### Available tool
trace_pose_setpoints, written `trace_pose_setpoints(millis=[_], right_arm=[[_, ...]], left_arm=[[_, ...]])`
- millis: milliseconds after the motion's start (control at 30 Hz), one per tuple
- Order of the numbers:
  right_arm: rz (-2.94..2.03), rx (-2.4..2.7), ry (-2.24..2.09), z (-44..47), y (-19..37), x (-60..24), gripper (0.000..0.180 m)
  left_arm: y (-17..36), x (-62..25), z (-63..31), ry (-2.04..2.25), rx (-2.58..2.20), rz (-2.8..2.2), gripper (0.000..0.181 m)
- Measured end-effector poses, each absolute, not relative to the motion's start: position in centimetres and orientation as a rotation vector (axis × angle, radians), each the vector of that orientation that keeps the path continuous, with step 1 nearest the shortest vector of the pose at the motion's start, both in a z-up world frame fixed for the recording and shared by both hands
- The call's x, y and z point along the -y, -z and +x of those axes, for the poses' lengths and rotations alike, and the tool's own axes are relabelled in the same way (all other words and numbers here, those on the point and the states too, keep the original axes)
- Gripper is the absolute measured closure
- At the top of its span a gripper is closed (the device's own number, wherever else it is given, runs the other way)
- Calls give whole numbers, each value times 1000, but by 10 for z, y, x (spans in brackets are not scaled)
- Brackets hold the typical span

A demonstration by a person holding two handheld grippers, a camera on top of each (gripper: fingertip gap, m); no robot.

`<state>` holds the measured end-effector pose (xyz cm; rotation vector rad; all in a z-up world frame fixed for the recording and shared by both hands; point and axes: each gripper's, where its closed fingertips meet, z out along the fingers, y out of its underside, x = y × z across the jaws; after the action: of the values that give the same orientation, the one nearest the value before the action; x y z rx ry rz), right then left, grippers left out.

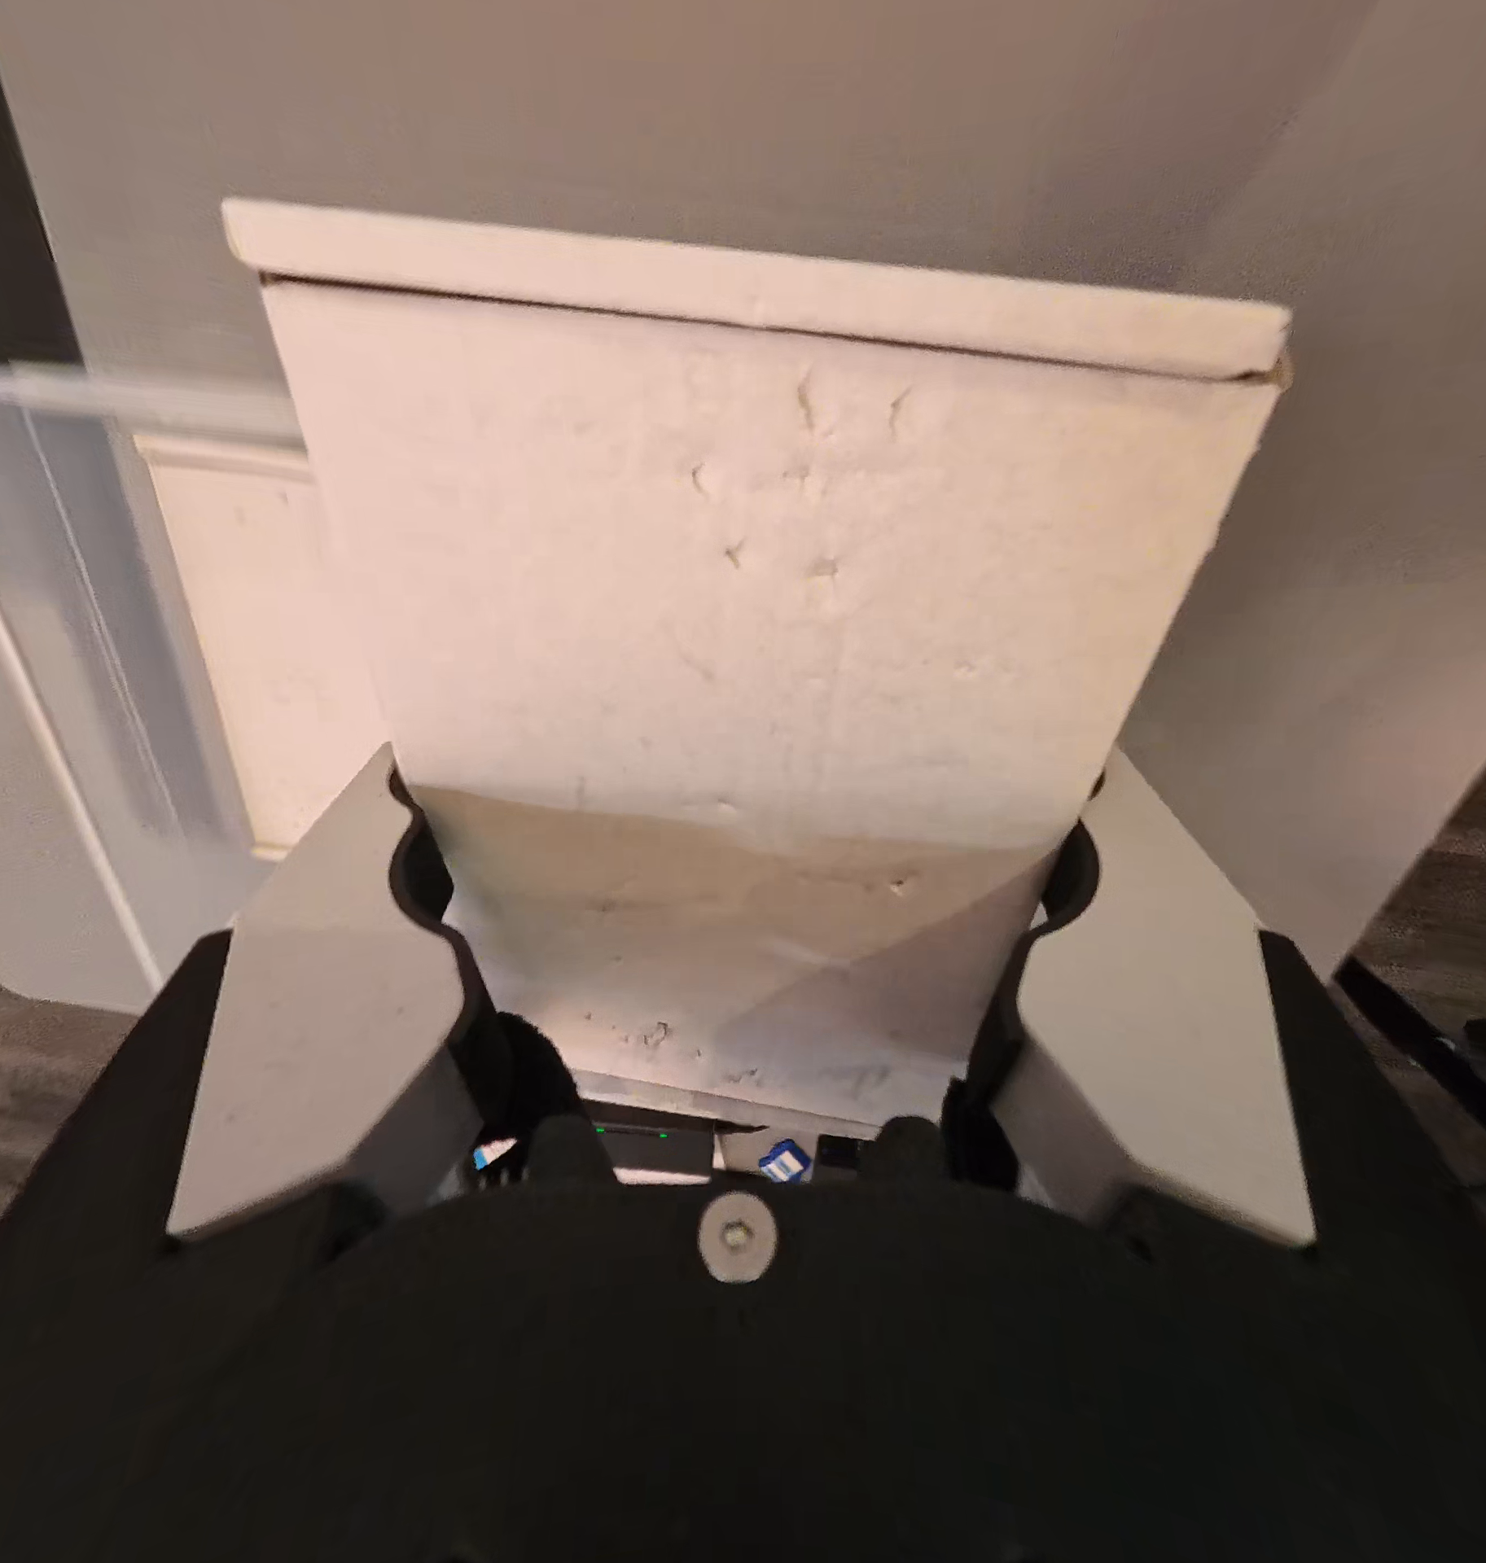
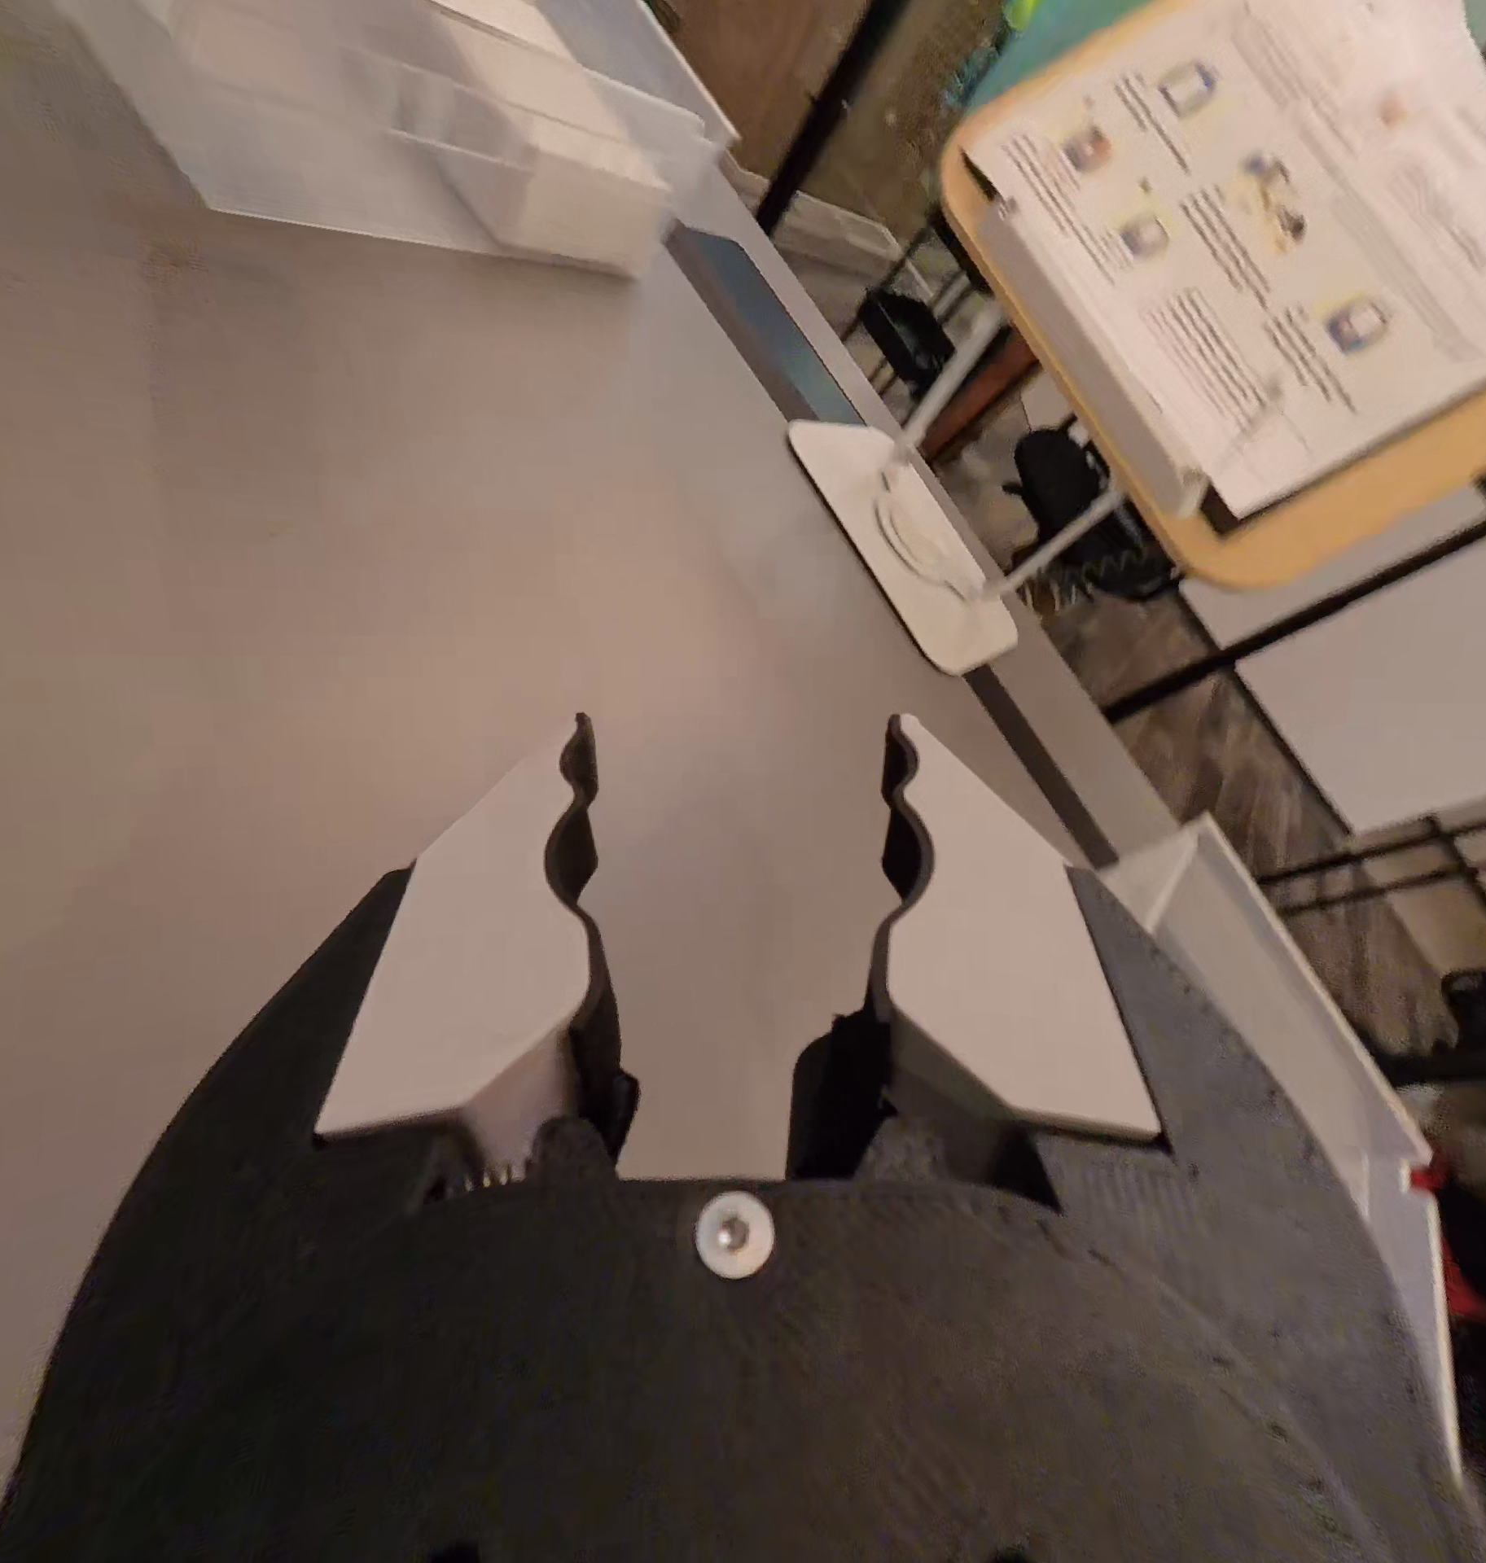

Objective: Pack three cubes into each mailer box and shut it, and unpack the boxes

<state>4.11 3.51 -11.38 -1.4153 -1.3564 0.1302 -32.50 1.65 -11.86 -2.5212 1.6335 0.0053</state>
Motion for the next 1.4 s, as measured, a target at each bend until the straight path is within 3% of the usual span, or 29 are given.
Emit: trace_pose_setpoints(millis=[233, 500, 700, 800, 1200, 1400], right_arm=[[-1067, 1464, 29, -17, 95, 0, 107], [-911, 1503, 193, -34, 103, 14, 87], [-934, 1572, 320, -9, 143, -11, 90], [-884, 1587, 374, 1, 152, -17, 109], [-1040, 1610, 247, 31, 183, -35, 114], [-1074, 1616, 203, 33, 184, -39, 114]], left_arm=[[100, -13, -206, 97, -1945, -2371, 39], [161, -19, -94, 263, -2163, -2344, 39], [193, -10, -35, 518, -2170, -2391, 39], [208, -12, -28, 496, -2185, -2410, 39], [196, -3, -67, 297, -1945, -2192, 38], [212, -23, -82, -88, -1644, -1923, 55]])
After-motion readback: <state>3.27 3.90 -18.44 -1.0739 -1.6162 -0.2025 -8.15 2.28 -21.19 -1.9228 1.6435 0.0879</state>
